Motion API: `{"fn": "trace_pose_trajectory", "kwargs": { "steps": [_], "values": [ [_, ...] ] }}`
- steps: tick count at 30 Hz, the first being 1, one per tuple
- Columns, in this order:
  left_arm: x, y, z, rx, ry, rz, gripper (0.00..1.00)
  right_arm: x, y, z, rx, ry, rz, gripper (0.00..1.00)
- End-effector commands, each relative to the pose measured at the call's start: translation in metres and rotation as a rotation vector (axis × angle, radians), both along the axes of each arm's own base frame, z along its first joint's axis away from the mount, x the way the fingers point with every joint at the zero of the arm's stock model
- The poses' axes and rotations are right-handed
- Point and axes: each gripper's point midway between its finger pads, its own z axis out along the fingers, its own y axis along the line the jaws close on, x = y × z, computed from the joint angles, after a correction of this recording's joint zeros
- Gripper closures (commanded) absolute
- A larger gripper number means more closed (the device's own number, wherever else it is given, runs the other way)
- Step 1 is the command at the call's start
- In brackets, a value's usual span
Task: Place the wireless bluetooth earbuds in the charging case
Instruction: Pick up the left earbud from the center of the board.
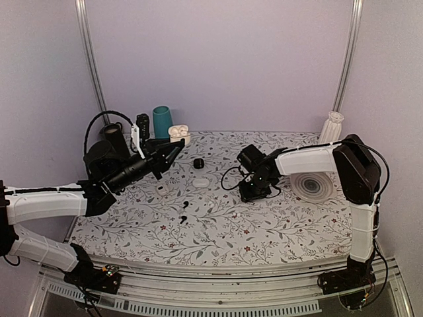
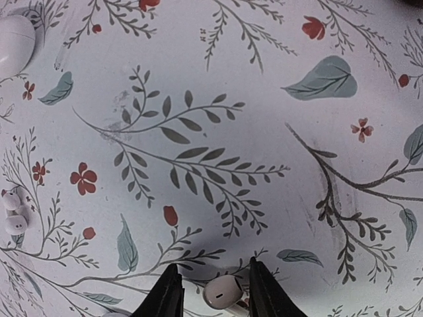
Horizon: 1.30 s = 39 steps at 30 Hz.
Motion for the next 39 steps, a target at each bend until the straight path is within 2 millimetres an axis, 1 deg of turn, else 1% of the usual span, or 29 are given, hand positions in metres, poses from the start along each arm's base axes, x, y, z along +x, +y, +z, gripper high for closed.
{"fn": "trace_pose_trajectory", "kwargs": {
  "steps": [1, 7, 14, 22, 27, 30, 39],
  "values": [
    [0.004, 0.001, 0.005, 0.0, 0.0, 0.01, 1.0, -0.002, -0.01, 0.007, -0.033, 0.006, -0.003, 0.64],
    [0.001, 0.007, 0.005, -0.011, 0.0, 0.026, 1.0, 0.001, -0.01, 0.016, -0.03, -0.006, 0.0, 0.62],
    [0.0, 0.007, 0.006, -0.011, 0.001, 0.019, 1.0, -0.001, -0.009, 0.016, -0.017, 0.0, 0.001, 0.61],
    [-0.001, 0.007, 0.0, -0.015, 0.016, 0.016, 1.0, -0.003, -0.007, 0.02, 0.002, -0.002, 0.006, 0.58],
    [-0.001, 0.008, -0.001, -0.013, 0.017, 0.02, 1.0, -0.003, -0.007, 0.022, 0.004, -0.008, 0.011, 0.49],
    [-0.002, 0.009, -0.001, -0.015, 0.016, 0.022, 1.0, -0.002, -0.006, 0.024, 0.011, -0.012, 0.012, 0.47],
    [-0.005, 0.016, 0.0, -0.024, 0.01, 0.037, 1.0, -0.001, 0.0, 0.026, 0.033, -0.007, 0.03, 0.47]
  ]
}}
